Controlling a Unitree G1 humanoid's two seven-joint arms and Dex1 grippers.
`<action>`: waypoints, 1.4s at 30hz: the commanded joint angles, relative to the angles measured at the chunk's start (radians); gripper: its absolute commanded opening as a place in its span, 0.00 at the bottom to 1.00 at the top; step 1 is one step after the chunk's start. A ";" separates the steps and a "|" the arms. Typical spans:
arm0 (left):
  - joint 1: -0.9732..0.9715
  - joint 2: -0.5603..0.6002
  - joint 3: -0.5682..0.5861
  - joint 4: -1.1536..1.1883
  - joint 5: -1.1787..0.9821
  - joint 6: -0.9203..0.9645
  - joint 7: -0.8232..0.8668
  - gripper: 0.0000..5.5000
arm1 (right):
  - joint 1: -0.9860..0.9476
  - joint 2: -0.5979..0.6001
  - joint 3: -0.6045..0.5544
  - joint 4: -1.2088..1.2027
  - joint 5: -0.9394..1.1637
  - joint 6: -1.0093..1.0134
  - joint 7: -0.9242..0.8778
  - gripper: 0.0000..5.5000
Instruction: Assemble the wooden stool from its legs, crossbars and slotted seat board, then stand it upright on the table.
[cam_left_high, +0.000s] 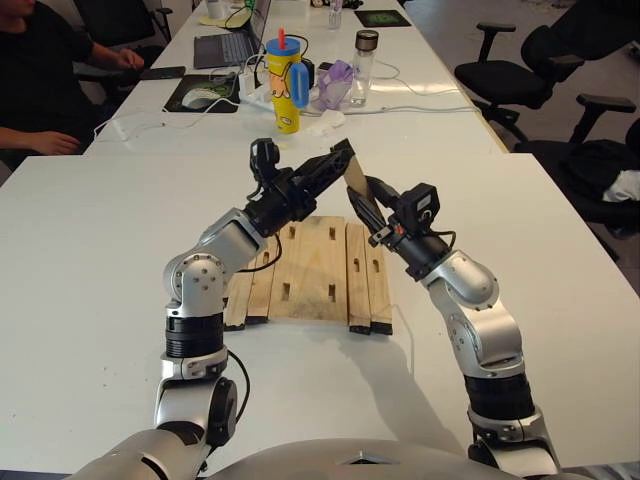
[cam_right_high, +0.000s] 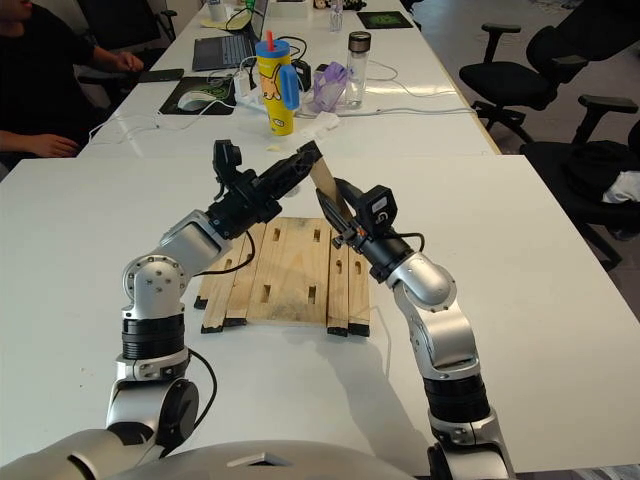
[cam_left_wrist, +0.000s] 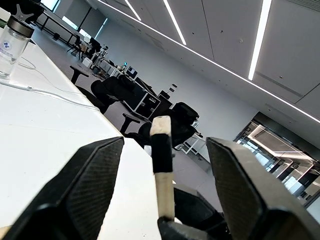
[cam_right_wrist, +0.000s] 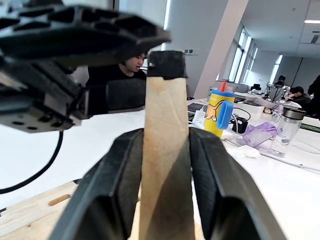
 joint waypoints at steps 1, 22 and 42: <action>-0.019 0.000 -0.005 -0.012 -0.020 0.015 -0.006 0.46 | 0.019 -0.013 0.011 -0.029 0.003 -0.007 0.014 0.24; -0.016 0.056 0.036 0.037 -0.006 0.005 -0.025 0.08 | 0.020 -0.053 0.046 -0.015 -0.034 -0.005 0.032 0.32; 0.433 -0.040 0.099 -0.311 0.197 -0.225 0.348 0.08 | -0.021 -0.056 -0.230 0.185 0.013 0.094 -0.162 0.33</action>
